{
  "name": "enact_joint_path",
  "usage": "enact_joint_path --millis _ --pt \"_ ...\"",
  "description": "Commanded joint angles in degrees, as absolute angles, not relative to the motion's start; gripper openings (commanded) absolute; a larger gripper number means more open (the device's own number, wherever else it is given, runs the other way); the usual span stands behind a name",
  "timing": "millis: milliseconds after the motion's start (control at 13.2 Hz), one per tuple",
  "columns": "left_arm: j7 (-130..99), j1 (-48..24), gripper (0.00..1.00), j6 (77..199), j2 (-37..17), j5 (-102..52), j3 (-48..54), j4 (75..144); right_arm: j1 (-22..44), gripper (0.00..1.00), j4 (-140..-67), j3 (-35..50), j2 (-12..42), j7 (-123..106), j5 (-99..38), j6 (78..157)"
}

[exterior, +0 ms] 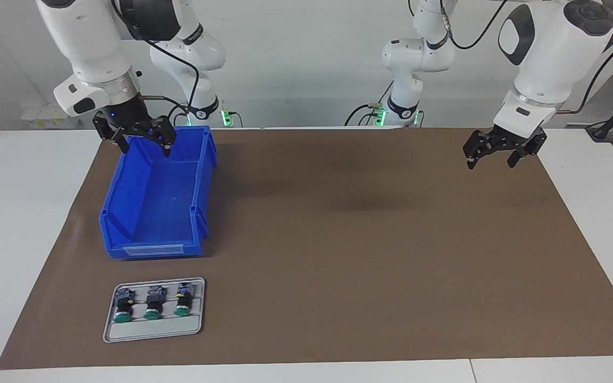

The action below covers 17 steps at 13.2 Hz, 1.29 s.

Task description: Place and press button with both arms

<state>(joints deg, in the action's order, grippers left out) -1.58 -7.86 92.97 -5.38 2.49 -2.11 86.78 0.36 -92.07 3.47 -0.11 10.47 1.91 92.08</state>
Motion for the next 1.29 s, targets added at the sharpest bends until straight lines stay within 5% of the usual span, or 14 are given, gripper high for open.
enact_joint_path --millis 0,834,1214 --pt "-1.7 -7.6 1.00 92.9 -3.7 3.5 -1.9 88.7 -0.3 1.00 -93.2 3.7 -1.0 9.3 1.0 92.5" --pt "-1.8 -7.6 1.00 92.9 -3.7 3.5 -1.9 88.7 -1.7 0.97 -92.6 3.6 0.5 8.8 0.9 97.6" --pt "-1.7 -7.6 1.00 92.9 -3.7 3.5 -1.9 88.7 -2.8 0.96 -84.7 3.5 10.9 8.8 1.2 100.2"
